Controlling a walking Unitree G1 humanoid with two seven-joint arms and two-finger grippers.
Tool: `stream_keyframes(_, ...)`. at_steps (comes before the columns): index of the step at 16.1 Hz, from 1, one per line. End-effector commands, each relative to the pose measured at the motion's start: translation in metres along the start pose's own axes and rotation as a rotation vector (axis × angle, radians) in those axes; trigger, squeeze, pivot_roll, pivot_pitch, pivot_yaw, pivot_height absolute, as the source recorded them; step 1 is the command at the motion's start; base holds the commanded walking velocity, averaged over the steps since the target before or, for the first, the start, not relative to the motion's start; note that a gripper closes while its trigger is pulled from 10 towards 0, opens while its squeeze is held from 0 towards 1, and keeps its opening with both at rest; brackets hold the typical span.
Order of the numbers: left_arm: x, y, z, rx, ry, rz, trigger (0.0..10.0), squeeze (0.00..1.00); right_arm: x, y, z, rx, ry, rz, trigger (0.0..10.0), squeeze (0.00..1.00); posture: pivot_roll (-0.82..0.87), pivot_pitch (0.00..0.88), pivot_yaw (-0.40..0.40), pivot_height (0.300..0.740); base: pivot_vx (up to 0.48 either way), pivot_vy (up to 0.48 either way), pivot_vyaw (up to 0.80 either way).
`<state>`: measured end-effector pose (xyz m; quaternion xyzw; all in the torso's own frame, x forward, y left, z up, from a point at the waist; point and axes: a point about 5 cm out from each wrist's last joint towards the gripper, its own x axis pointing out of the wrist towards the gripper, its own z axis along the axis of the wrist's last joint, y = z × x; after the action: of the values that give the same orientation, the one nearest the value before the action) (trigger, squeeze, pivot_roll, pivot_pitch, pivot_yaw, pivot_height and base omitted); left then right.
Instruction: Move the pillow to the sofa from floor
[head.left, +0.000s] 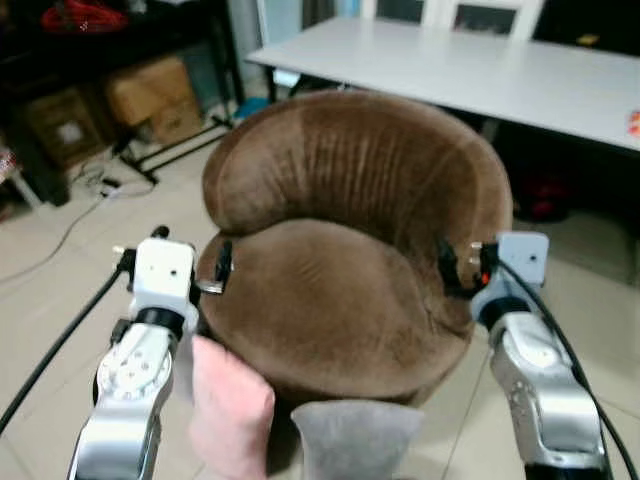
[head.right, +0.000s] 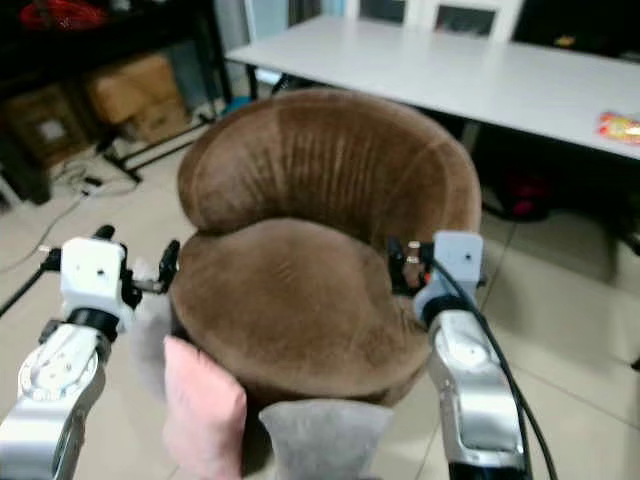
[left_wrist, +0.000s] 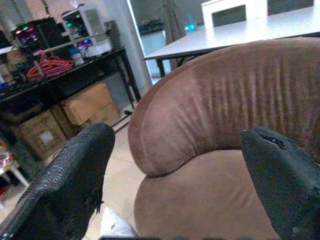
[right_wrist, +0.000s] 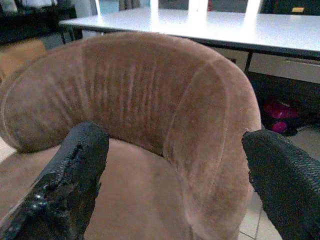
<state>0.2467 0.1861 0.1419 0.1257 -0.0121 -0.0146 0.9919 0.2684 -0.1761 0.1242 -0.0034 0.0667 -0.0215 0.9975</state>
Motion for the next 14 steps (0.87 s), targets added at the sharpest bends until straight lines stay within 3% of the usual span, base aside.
stream_keyframes(1, -0.002, 0.006, -0.001, 0.017, -0.001, 0.017, 10.0, 0.0, -0.001, 0.004, 0.002, 0.004, -0.015, 0.014, 10.0, 0.0, -0.14, 0.0, 0.035, 0.705, 0.0, 0.0, 0.0)
stream_keyframes(11, -0.01, 0.01, -0.012, 0.045, 0.034, 0.066, 10.0, 0.0, 0.002, 0.005, 0.004, -0.004, -0.023, 0.044, 10.0, 0.0, -0.13, 0.0, 0.018, 0.601, 0.0, 0.0, 0.0)
stream_keyframes(14, -0.011, 0.005, -0.012, -0.01, 0.027, 0.009, 10.0, 0.0, 0.002, 0.005, 0.001, -0.011, -0.002, 0.044, 10.0, 0.0, -0.13, 0.0, 0.011, 0.601, 0.0, 0.0, 0.0)
